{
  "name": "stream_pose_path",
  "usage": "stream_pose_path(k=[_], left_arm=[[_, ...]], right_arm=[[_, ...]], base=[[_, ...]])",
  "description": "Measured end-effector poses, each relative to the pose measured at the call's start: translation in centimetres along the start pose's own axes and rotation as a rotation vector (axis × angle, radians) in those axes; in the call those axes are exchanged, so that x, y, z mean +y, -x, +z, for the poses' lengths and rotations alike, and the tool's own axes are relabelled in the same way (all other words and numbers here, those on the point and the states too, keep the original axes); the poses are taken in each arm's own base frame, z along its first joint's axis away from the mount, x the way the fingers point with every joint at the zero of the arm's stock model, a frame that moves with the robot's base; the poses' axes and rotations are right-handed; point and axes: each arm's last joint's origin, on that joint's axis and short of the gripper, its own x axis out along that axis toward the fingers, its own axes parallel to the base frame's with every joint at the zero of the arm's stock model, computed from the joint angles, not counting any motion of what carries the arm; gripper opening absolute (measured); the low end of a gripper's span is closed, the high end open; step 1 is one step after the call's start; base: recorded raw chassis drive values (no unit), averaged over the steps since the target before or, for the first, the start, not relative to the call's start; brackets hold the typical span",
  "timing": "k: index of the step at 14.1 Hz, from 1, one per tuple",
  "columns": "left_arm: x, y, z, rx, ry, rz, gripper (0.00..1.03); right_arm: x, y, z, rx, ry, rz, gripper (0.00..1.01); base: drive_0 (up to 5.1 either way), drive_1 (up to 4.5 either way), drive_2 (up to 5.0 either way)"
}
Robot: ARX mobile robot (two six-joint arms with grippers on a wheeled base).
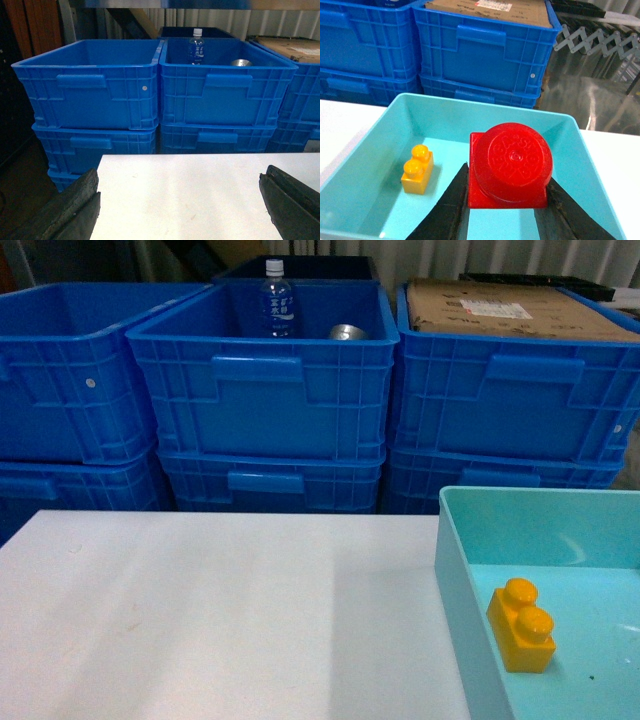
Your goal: Pick red block from blue box to shelf
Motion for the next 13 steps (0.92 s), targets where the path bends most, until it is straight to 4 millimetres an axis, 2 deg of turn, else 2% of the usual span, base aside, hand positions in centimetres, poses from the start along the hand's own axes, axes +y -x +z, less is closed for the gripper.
stream_pose_path(k=[2,4,13], left_arm=[[0.0,0.0,0.0,0.0,0.0,0.0,0.98],[0.0,0.0,0.0,0.0,0.0,0.0,0.98],[0.0,0.0,0.0,0.0,0.0,0.0,0.98]], right_arm=[[0.3,1.1,-0.9,0.018,-0.006,0.001,0.29],[0.8,2.0,-0.8,-0.024,0.013,0.01,0.29],[1.0,2.1,-0.5,-0.053,0.029,-0.012,0.29]], base=[[0.0,0.0,0.0],[0.0,0.0,0.0],[0.0,0.0,0.0]])
